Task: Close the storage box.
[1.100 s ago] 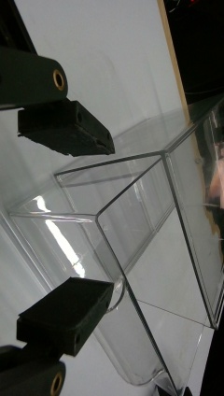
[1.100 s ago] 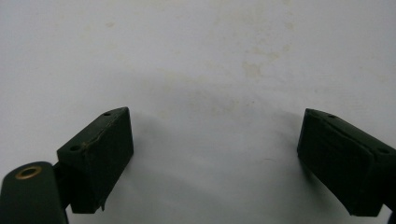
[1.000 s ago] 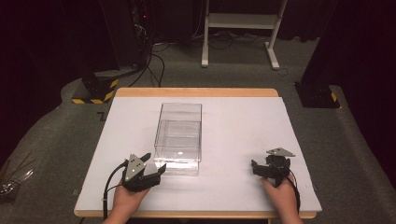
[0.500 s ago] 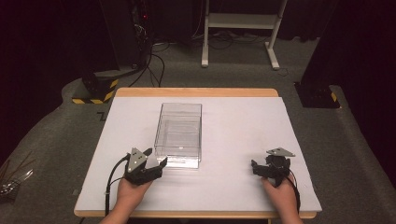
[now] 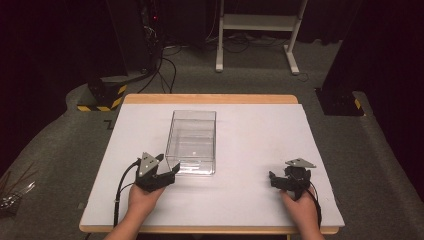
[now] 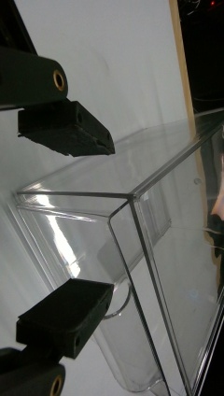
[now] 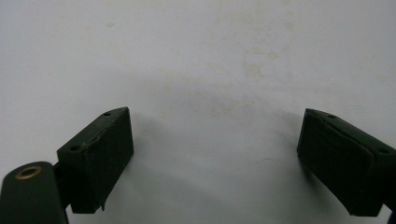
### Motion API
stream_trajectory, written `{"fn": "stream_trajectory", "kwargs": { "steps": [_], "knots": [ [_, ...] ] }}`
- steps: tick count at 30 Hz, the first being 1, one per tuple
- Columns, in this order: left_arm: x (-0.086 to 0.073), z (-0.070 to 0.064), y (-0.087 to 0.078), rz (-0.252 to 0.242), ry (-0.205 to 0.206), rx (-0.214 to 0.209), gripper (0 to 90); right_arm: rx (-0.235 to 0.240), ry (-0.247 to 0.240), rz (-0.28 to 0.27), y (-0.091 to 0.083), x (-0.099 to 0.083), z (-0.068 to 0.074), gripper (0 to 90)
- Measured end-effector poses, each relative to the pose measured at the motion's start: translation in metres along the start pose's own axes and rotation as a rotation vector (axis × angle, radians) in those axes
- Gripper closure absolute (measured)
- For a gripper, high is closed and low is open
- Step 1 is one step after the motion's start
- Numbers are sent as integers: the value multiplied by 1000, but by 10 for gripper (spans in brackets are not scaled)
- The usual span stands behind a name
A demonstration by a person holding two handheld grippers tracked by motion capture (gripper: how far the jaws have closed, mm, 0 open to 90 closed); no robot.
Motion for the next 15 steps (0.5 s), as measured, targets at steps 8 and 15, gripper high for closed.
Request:
{"fn": "stream_trajectory", "kwargs": {
  "steps": [8, 15],
  "knots": [
    [0, 3, 8, 0, -10, 21, 288, 0, 0, 0, 0, 0, 0, 107],
    [1, 5, 15, 5, -24, 38, 301, 0, 0, 0, 0, 0, 0, 107]
  ]
}}
Point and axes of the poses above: each handheld gripper's, and its own axes: y roughly forward along the jaws, x roughly out of its top, z roughly to its left, the point moved 4 cm from there along y, roughly forward along the jaws, and after that the axes turned 1 degree about y, right-handed, at the moved point
